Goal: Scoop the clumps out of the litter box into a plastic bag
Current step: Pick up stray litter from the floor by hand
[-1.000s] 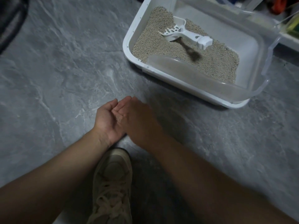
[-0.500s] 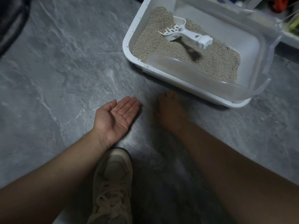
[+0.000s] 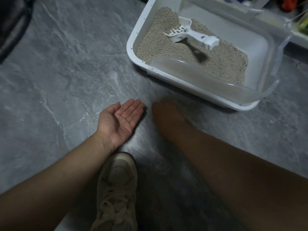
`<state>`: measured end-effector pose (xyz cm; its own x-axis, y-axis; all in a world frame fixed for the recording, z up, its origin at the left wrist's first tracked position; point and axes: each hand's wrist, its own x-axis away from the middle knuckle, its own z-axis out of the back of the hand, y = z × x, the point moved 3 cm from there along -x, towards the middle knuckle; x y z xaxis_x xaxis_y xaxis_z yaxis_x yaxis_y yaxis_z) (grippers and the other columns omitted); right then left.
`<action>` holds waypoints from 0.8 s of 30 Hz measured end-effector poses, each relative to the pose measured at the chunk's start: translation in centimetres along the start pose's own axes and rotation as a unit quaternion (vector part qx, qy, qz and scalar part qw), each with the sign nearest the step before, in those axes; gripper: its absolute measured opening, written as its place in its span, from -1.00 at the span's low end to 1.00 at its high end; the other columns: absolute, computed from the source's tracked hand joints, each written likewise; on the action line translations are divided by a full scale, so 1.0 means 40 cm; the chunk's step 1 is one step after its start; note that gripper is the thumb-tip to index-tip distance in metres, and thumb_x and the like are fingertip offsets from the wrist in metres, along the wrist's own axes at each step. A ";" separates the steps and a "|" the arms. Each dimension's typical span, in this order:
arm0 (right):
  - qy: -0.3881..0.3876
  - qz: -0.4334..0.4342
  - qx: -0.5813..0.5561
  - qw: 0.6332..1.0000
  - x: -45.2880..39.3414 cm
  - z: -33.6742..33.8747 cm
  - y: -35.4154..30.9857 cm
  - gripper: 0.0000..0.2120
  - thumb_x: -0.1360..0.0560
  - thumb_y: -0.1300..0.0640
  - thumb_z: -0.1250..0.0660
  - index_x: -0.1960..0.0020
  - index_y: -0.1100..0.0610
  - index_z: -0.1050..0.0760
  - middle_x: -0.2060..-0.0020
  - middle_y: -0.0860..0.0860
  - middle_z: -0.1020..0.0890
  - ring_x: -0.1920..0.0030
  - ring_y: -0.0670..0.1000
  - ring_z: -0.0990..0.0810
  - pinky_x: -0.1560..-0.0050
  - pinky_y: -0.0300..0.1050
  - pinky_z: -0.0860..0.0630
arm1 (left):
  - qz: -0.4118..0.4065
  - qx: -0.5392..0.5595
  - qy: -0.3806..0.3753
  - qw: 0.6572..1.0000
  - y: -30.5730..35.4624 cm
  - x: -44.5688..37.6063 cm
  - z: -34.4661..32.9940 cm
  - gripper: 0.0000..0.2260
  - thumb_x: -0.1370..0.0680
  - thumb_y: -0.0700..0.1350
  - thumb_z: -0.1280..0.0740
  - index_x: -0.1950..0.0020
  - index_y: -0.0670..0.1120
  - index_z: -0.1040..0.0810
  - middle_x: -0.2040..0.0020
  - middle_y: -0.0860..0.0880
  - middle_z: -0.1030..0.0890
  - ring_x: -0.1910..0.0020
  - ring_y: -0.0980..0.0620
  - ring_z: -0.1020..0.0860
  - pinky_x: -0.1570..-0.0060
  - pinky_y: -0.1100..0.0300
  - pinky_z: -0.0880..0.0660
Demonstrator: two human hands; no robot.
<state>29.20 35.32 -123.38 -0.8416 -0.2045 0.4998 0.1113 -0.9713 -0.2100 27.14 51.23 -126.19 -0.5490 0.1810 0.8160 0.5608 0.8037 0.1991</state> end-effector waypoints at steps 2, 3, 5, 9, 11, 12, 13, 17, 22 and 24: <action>0.015 -0.016 -0.033 0.999 0.009 0.003 0.004 -0.67 -0.60 0.16 -0.26 -0.34 0.19 -0.43 -0.31 0.21 -0.49 -0.33 0.21 -0.44 -0.32 -0.03 -0.31 | -0.001 -0.001 0.004 1.000 0.001 0.003 0.001 -0.62 -0.67 -0.08 -0.13 -0.23 -0.33 -0.58 -0.19 -0.31 -0.67 -0.11 -0.30 -0.69 -0.05 -0.13 -0.66; 0.034 -0.028 -0.061 0.997 0.021 0.008 0.002 -0.70 -0.58 0.13 -0.28 -0.28 0.19 -0.46 -0.25 0.20 -0.52 -0.29 0.20 -0.47 -0.27 -0.05 -0.30 | 0.000 -0.001 0.008 1.000 0.000 0.005 0.002 -0.62 -0.67 -0.08 -0.13 -0.23 -0.33 -0.58 -0.19 -0.31 -0.67 -0.11 -0.30 -0.69 -0.06 -0.11 -0.67; 0.100 -0.045 -0.143 0.984 0.053 0.024 -0.029 -0.82 -0.53 0.10 -0.34 -0.05 0.20 -0.53 -0.03 0.19 -0.61 -0.08 0.18 -0.56 -0.05 -0.08 -0.34 | 0.001 -0.007 0.014 1.000 -0.004 0.005 0.002 -0.62 -0.68 -0.08 -0.12 -0.23 -0.33 -0.57 -0.18 -0.31 -0.67 -0.12 -0.28 -0.69 -0.06 -0.08 -0.67; 0.145 -0.008 -0.262 0.954 0.092 0.045 -0.153 -0.87 -0.43 0.19 -0.36 0.07 0.23 -0.59 0.13 0.17 -0.65 0.08 0.17 -0.61 0.03 -0.01 -0.50 | 0.020 -0.033 0.007 0.999 -0.024 0.007 -0.006 -0.60 -0.68 -0.05 -0.11 -0.28 -0.28 -0.58 -0.19 -0.26 -0.68 -0.20 -0.11 -0.65 -0.20 -0.05 -0.59; 0.111 0.007 -0.279 0.954 0.095 0.041 -0.190 -0.78 -0.43 0.24 -0.34 -0.06 0.24 -0.60 0.00 0.19 -0.65 -0.07 0.18 -0.57 -0.15 0.00 -0.39 | 0.032 -0.046 -0.007 0.998 -0.030 0.011 -0.012 -0.60 -0.67 -0.02 -0.11 -0.29 -0.24 -0.58 -0.23 -0.22 -0.68 -0.19 -0.15 -0.67 -0.14 -0.09 -0.55; 0.104 0.015 -0.279 0.954 0.094 0.039 -0.193 -0.77 -0.46 0.24 -0.34 -0.10 0.24 -0.61 -0.04 0.20 -0.65 -0.11 0.19 -0.56 -0.18 -0.02 -0.33 | 0.033 -0.045 -0.013 0.998 -0.029 0.011 -0.015 -0.60 -0.67 -0.02 -0.11 -0.29 -0.24 -0.58 -0.25 -0.21 -0.67 -0.18 -0.18 -0.68 -0.11 -0.10 -0.55; 0.104 0.022 -0.271 0.957 0.096 0.040 -0.187 -0.78 -0.50 0.21 -0.33 -0.11 0.23 -0.61 -0.06 0.20 -0.65 -0.13 0.19 -0.55 -0.19 -0.02 -0.32 | 0.030 -0.042 -0.018 0.999 -0.027 0.011 -0.017 -0.60 -0.67 -0.03 -0.11 -0.28 -0.25 -0.58 -0.25 -0.22 -0.67 -0.18 -0.20 -0.68 -0.10 -0.11 -0.55; 0.206 -0.023 -0.251 0.946 0.111 0.060 -0.081 -0.87 -0.54 0.16 -0.34 0.00 0.22 -0.59 0.08 0.18 -0.63 0.01 0.18 -0.55 -0.06 0.03 -0.42 | 0.008 -0.012 -0.003 1.000 -0.012 0.002 -0.012 -0.59 -0.68 -0.07 -0.13 -0.18 -0.33 -0.65 -0.21 -0.28 -0.67 -0.15 -0.25 -0.68 -0.16 -0.08 -0.63; 0.045 -0.145 -0.132 0.980 0.080 0.025 0.051 -0.52 -0.56 0.06 -0.34 -0.38 0.28 -0.38 -0.32 0.31 -0.42 -0.35 0.30 -0.36 -0.35 0.10 -0.29 | 0.001 0.006 0.009 1.000 -0.008 0.000 0.001 -0.62 -0.68 -0.09 -0.14 -0.21 -0.34 -0.60 -0.20 -0.31 -0.66 -0.13 -0.31 -0.68 -0.06 -0.15 -0.66; 0.008 -0.125 -0.106 0.986 0.061 0.005 0.051 -0.55 -0.62 0.12 -0.22 -0.45 0.28 -0.31 -0.40 0.31 -0.36 -0.41 0.26 -0.34 -0.40 0.07 -0.25 | 0.003 0.005 0.007 1.000 -0.013 0.002 0.000 -0.63 -0.67 -0.09 -0.14 -0.23 -0.33 -0.58 -0.20 -0.31 -0.66 -0.13 -0.31 -0.68 -0.08 -0.16 -0.65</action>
<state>27.47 32.83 -122.40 -0.8368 0.0425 0.5459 -0.2130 -0.9437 -0.2530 26.81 50.85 -126.24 -0.5367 0.1771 0.8250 0.5578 0.8081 0.1894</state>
